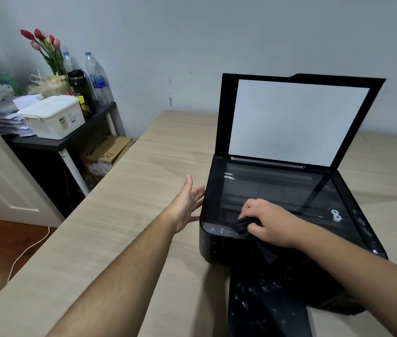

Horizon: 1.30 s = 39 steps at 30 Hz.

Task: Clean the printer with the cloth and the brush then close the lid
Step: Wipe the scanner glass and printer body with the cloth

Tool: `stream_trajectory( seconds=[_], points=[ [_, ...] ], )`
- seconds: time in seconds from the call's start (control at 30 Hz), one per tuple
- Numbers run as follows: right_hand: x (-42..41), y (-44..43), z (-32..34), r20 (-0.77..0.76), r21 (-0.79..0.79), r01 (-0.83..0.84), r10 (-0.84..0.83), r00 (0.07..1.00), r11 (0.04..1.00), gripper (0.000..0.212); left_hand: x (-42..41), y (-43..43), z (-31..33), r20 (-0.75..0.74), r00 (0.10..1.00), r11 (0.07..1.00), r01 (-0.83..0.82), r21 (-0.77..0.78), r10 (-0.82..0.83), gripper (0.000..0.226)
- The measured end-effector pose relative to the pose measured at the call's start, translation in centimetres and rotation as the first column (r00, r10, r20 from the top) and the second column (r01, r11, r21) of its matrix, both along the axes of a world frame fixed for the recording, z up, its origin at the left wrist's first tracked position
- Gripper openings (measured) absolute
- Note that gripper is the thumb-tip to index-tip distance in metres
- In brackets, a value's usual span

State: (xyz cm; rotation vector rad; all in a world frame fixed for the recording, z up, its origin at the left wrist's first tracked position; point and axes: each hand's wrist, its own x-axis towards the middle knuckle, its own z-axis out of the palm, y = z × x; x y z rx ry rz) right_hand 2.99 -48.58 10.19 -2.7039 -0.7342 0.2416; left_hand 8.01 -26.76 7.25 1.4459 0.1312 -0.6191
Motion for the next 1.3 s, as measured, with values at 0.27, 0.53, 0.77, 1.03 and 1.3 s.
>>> stream_trajectory(
  seconds=[0.27,0.53,0.77,1.03,1.3],
  points=[
    [1.0,1.0,-0.9,0.165,0.237,0.020,-0.061,0.984,0.971,0.037,-0.6,-0.4,-0.6,0.012,1.000,1.000,-0.005,-0.024,0.005,0.081],
    [-2.2,0.1,-4.8,0.307,-0.040,-0.309,0.306,0.901,0.950,0.044,-1.1,0.5,-0.9,-0.011,1.000,0.997,0.012,-0.074,-0.013,0.086],
    [-2.1,-0.8,-4.2,0.243,0.077,-0.169,0.146,0.959,0.983,0.043,-1.4,0.6,-0.9,0.002,1.000,0.998,0.029,-0.061,-0.029,0.083],
    [-0.9,4.5,-4.8,0.219,0.053,-0.293,0.275,0.936,0.955,0.049,-1.3,0.7,-0.6,-0.035,0.999,0.996,-0.018,-0.089,0.015,0.087],
    [-4.4,-6.9,-3.9,0.082,0.139,-0.075,0.064,0.995,0.987,0.062,-1.3,0.7,-1.1,-0.035,0.999,0.995,-0.026,-0.094,0.023,0.086]
  ],
)
